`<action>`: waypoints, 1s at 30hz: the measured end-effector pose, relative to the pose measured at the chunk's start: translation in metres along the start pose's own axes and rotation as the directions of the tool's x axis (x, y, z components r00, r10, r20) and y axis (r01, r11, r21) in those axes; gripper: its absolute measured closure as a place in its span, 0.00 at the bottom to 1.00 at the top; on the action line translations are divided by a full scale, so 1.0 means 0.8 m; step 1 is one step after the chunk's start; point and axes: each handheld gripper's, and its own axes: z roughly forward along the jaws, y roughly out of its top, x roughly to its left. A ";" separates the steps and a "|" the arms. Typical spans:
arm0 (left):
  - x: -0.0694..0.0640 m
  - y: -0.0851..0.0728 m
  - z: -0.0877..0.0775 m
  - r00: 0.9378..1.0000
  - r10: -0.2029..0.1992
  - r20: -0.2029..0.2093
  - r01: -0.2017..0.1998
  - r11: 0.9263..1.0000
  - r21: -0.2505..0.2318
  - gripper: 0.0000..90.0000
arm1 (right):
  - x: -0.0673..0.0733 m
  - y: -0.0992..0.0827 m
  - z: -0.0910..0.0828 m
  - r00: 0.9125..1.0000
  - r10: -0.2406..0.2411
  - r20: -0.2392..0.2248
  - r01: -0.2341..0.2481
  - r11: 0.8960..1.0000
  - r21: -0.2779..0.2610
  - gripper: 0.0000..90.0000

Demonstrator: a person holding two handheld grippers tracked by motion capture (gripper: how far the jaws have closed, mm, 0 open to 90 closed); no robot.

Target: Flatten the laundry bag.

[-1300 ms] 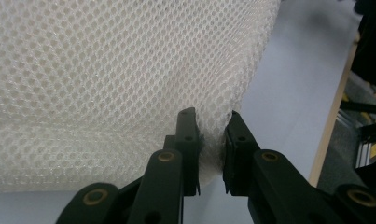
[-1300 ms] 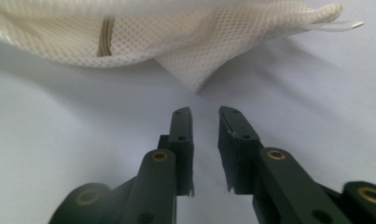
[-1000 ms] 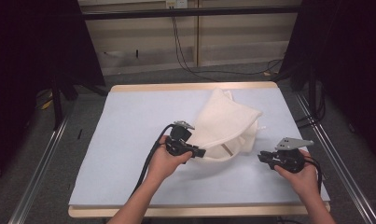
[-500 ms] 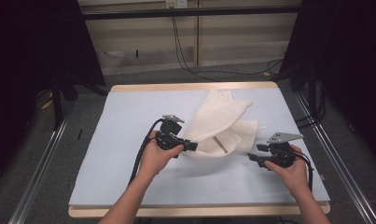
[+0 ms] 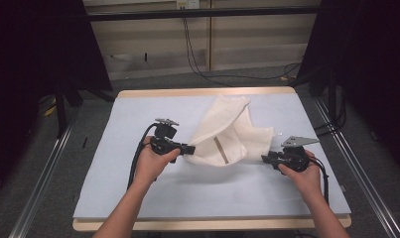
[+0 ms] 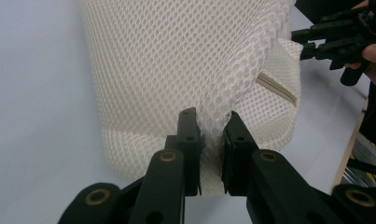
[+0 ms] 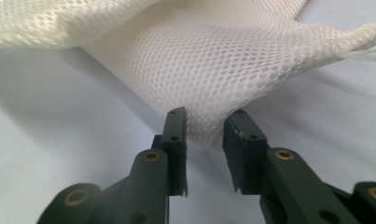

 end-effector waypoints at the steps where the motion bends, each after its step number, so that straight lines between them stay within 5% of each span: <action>1: 0.004 -0.001 -0.002 1.000 -0.012 -0.006 0.012 1.000 -0.006 0.89 | 0.000 0.000 0.000 1.000 0.004 0.000 -0.004 1.000 0.003 0.82; 14: 0.042 -0.009 -0.018 0.996 -0.064 -0.064 0.062 0.998 -0.021 0.89 | 0.002 0.000 0.001 1.000 -0.022 0.005 0.022 1.000 0.004 0.87; 30: 0.082 -0.018 -0.025 0.984 -0.109 -0.143 0.109 0.994 -0.013 0.89 | 0.003 0.000 0.001 0.999 -0.039 0.007 0.039 0.999 0.013 0.87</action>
